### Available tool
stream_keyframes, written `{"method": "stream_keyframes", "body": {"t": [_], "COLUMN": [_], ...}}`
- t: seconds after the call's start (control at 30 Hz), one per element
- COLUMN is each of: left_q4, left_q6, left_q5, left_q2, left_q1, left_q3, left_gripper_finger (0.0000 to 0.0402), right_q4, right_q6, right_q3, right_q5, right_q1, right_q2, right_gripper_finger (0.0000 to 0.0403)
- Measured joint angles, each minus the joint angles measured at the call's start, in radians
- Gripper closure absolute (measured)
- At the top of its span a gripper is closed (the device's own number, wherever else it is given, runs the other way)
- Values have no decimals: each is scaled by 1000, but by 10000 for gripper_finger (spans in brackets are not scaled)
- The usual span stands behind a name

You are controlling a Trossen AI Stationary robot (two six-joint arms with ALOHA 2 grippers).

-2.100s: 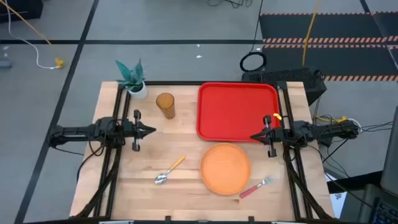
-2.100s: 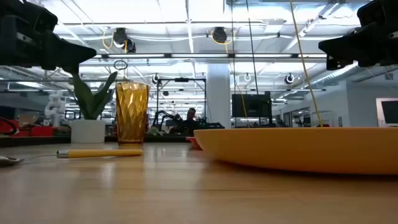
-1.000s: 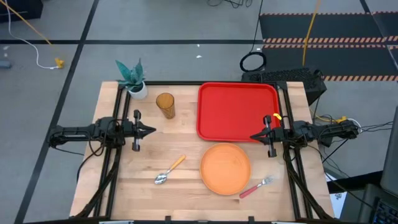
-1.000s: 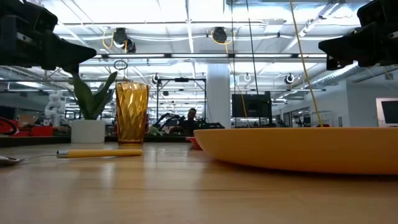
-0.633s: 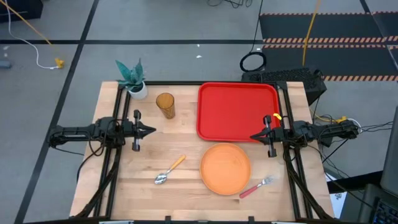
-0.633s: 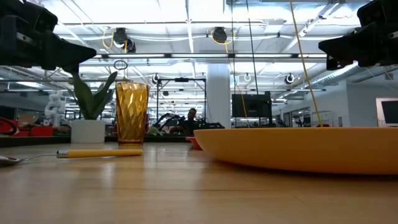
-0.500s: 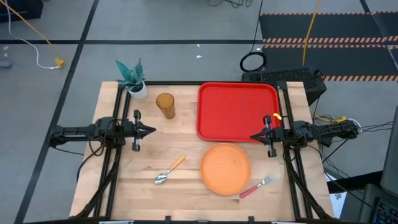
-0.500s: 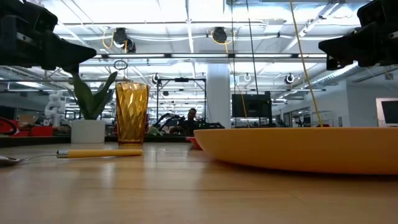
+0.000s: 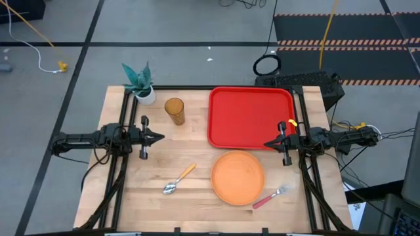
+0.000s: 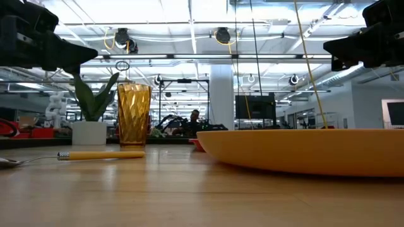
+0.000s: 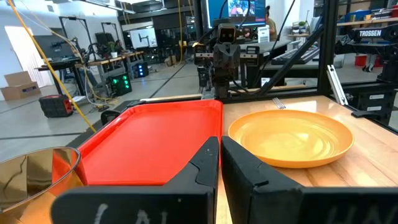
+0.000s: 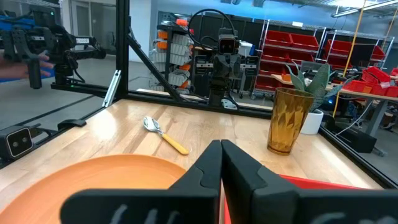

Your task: Pick and place plate/cup/fork/spoon on tray

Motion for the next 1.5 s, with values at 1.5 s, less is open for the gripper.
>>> {"method": "stream_keyframes", "body": {"t": [1.5], "left_q4": [237], "left_q6": [-154], "left_q5": [4], "left_q2": [0], "left_q1": [0], "left_q3": [18], "left_gripper_finger": [380], "right_q4": [9], "right_q6": [-5], "right_q3": [0], "right_q5": [1], "right_q1": [0], "right_q2": [0], "right_gripper_finger": [403]}}
